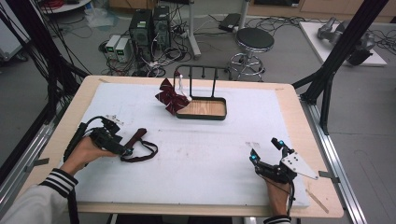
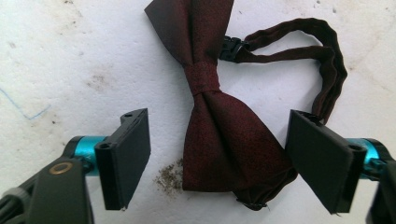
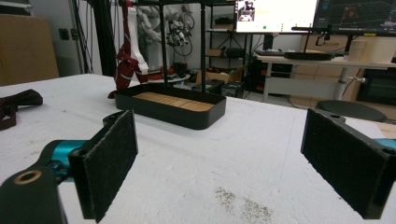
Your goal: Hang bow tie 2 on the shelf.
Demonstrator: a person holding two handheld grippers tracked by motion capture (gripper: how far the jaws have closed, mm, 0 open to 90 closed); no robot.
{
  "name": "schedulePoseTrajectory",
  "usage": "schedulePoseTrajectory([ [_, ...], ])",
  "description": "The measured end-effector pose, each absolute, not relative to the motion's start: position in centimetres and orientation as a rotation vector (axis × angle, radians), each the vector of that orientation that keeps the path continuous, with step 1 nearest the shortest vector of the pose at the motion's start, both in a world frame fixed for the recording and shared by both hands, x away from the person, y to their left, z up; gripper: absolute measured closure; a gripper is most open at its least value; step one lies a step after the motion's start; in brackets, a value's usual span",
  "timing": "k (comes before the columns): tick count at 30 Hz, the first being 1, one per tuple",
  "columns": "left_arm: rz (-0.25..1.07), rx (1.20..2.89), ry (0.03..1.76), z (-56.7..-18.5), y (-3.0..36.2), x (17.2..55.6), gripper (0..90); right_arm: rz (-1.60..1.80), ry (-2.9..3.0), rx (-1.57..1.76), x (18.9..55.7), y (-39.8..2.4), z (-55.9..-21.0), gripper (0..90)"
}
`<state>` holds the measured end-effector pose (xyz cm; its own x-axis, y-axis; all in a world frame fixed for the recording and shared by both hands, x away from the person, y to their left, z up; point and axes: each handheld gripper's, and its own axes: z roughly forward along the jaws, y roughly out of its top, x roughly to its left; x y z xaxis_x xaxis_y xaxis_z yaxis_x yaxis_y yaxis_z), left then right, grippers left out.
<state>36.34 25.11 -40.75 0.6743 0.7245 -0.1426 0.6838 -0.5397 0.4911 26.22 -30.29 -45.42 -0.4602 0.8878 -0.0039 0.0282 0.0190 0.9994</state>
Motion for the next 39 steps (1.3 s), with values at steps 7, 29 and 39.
schedulePoseTrajectory([
  [7,0.067,2.393,1.097,-41.1,24.6,36.5,32.6,1.529,1.583,0.960,26.2,-30.3,-45.4,10.3],
  [29,0.171,2.391,1.073,-41.0,24.5,35.9,72.1,1.525,1.583,0.954,26.2,-30.3,-45.4,10.3],
  [39,0.249,2.287,1.015,-40.0,24.9,35.5,73.0,1.524,1.582,0.949,26.2,-30.3,-45.4,10.3],
])
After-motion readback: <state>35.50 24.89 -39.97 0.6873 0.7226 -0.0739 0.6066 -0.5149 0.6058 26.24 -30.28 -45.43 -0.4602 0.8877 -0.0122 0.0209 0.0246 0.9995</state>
